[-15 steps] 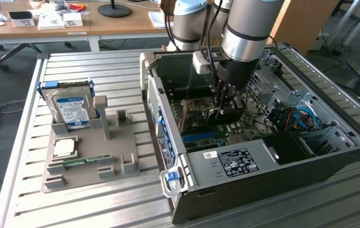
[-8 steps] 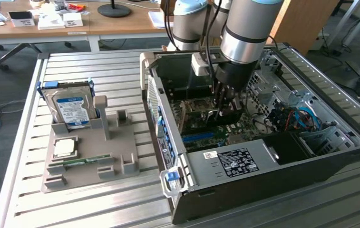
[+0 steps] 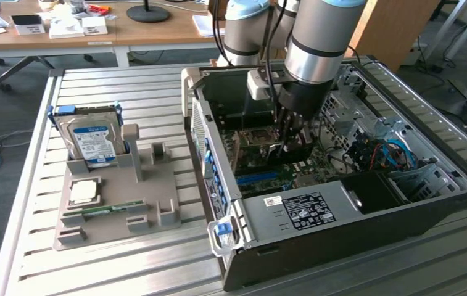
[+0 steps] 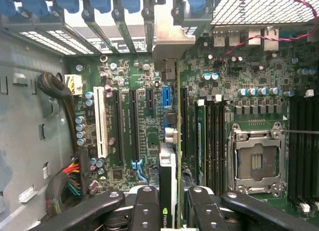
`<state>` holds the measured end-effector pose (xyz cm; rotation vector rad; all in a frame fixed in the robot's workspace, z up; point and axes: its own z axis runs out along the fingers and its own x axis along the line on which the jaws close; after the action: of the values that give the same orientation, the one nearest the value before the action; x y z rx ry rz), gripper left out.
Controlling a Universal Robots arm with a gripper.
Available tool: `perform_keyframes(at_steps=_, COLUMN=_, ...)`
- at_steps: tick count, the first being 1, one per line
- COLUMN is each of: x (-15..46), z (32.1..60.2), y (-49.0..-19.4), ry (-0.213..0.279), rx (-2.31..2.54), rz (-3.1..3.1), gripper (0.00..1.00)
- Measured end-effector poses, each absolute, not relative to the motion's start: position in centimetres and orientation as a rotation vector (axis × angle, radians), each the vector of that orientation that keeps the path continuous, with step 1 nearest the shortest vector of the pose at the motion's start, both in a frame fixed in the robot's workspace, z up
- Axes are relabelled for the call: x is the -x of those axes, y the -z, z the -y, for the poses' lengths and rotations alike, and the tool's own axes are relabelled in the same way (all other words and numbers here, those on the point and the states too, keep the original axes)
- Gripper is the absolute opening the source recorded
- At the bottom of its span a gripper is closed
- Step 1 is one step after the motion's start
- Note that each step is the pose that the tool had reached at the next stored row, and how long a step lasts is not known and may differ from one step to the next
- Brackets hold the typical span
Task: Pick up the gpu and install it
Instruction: 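Insert the gpu into the slot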
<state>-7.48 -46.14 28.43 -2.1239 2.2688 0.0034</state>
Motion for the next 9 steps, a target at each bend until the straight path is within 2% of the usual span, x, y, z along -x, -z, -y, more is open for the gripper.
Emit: perform_keyframes(at_steps=9, x=7.91, z=46.26, y=-28.26, ry=-0.003, rx=2.124, rz=-2.269, gripper=0.27)
